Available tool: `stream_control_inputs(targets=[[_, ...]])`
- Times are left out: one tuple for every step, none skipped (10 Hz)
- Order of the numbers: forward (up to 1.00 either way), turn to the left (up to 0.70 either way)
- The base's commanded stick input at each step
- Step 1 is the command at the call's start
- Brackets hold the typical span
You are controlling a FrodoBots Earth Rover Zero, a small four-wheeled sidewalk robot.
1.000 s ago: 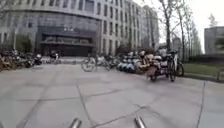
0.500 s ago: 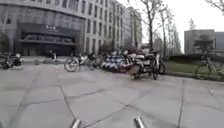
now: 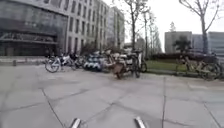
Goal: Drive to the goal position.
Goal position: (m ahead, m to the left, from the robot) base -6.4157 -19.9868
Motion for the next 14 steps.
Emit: stream_control_inputs(targets=[[0.00,-1.00],[0.00,-1.00],[0.00,-1.00],[0.00,-1.00],[0.00,-1.00],[0.00,-1.00],[0.00,-1.00],[0.00,-1.00],[0.00,-1.00],[0.00,-1.00],[0.00,-1.00],[0.00,-1.00],[0.00,-1.00],[0.00,-1.00]])
